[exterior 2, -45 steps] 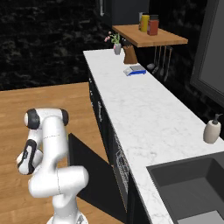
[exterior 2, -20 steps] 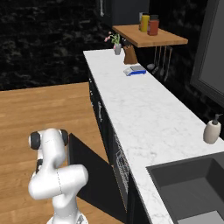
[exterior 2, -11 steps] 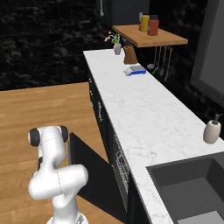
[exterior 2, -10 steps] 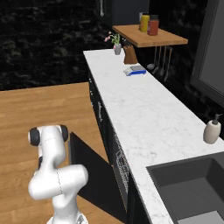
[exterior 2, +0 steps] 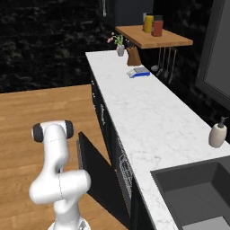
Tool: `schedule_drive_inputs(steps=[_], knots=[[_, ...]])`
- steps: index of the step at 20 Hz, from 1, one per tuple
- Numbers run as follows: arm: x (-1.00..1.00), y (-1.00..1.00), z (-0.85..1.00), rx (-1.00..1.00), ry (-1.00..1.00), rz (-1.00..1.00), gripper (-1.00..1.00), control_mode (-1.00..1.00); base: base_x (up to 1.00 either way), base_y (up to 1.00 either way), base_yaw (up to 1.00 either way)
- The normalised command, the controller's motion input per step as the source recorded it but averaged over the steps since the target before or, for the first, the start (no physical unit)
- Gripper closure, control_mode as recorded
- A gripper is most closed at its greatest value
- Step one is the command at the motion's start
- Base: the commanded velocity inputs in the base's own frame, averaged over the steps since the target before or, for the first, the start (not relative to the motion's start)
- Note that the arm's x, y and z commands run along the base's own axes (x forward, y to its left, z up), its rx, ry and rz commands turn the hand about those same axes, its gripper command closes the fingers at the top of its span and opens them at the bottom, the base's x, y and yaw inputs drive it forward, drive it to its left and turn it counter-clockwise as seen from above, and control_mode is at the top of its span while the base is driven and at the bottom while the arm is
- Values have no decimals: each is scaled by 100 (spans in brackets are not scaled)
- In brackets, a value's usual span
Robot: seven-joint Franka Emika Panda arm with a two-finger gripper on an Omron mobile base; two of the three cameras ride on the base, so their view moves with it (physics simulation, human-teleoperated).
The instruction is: Pick up the cup and bowl from the counter, place them in the dishwasher, and close the dishwasher door.
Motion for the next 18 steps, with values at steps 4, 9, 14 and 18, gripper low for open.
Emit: schedule_drive_inputs(steps=[4,9,14,18], knots=[[100,-100,49,-5,0,9,-100,-100,0,0,0],[100,-100,25,-5,5,5,-100,-100,0,0,0],[100,-100,11,-5,9,0,-100,-100,0,0,0],[100,-100,1,-4,13,0,-100,-100,0,0,0]])
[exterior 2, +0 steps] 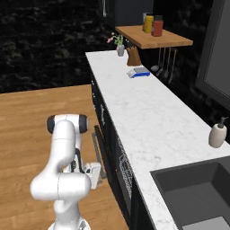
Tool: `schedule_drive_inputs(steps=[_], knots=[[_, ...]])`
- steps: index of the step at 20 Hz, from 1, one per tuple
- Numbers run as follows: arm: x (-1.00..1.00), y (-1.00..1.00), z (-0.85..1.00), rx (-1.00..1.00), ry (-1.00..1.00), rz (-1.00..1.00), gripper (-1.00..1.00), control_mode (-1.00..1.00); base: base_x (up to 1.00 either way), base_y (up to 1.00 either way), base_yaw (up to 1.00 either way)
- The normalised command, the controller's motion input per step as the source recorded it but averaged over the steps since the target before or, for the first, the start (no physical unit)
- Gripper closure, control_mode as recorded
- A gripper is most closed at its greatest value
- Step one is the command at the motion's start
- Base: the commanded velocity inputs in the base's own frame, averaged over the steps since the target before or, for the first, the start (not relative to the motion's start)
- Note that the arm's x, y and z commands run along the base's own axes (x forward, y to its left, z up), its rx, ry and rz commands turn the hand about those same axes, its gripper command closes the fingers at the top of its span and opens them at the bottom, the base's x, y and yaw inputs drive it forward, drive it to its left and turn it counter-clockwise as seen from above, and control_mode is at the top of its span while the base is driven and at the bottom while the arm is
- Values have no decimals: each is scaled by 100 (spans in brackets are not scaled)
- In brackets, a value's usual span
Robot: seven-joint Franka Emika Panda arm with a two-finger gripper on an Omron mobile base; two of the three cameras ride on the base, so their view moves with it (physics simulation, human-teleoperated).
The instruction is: Pick up the cup and bowl from the counter, place them in the dishwasher, and close the dishwasher door.
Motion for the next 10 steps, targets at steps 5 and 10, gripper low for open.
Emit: schedule_drive_inputs(steps=[5,10], knots=[[100,-100,0,-6,18,0,-100,-100,0,0,0],[100,-100,-15,-5,21,0,-100,-100,0,0,0]])
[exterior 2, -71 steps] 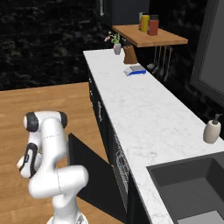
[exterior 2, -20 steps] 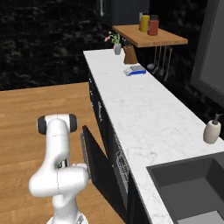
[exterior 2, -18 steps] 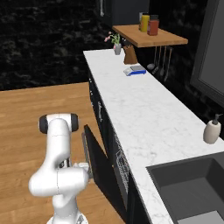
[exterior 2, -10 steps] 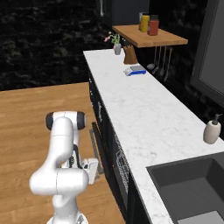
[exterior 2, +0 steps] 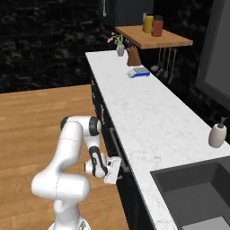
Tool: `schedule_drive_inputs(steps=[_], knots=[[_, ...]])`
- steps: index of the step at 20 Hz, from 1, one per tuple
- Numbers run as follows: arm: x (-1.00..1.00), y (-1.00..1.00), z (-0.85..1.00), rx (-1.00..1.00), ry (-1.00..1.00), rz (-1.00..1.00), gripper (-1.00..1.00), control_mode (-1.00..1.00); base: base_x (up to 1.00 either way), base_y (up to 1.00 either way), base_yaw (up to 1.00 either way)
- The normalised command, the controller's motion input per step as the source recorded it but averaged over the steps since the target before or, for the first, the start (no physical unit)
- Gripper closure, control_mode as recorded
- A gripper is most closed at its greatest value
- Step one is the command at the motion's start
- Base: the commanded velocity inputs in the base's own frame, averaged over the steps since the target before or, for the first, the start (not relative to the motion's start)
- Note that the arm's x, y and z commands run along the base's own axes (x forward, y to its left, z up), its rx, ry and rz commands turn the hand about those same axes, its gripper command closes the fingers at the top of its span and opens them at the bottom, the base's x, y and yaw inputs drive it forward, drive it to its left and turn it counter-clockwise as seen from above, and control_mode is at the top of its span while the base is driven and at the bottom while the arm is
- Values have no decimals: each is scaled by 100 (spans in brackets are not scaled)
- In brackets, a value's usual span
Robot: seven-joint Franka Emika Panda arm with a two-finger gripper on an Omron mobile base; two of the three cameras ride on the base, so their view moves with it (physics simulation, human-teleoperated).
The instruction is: Pick up the cup and bowl from the counter, place them in the dishwasher, and close the dishwasher door.
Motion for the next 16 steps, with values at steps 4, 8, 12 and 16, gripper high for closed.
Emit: schedule_drive_inputs(steps=[4,8,12,16], knots=[[100,-100,-60,-4,25,0,-100,-100,0,0,0],[100,-97,-84,-5,24,1,-100,-100,0,0,0],[77,-47,-40,1,16,0,-100,-100,0,0,0],[31,-8,10,10,9,0,-100,-100,0,0,0]])
